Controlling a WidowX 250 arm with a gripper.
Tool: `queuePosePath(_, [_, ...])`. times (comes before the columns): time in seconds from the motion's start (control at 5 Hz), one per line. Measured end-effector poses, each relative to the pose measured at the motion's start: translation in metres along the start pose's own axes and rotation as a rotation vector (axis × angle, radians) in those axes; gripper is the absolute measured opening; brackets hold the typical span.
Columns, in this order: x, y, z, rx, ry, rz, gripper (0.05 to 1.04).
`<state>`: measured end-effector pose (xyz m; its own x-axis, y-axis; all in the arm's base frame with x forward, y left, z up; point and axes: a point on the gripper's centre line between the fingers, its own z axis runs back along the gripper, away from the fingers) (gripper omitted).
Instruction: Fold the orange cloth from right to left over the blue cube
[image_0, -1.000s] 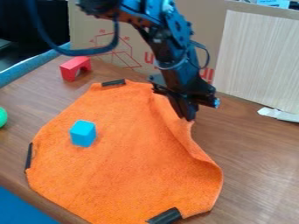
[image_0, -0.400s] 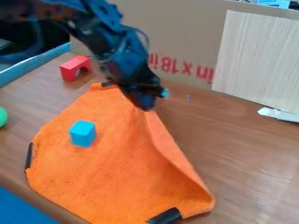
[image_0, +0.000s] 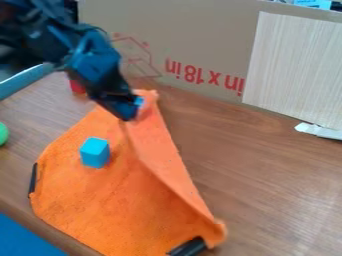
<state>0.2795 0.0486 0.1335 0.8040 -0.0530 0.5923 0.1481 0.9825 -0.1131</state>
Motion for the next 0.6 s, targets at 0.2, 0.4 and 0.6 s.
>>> queuePosePath(0.2, [-0.007,0.018,0.014,0.003,-0.024,0.020,0.051])
queuePosePath(0.4, [-0.017,0.037,0.029,0.014,-0.053,0.032,0.051])
queuePosePath(0.6, [-0.032,0.045,0.036,0.008,-0.050,0.024,0.051])
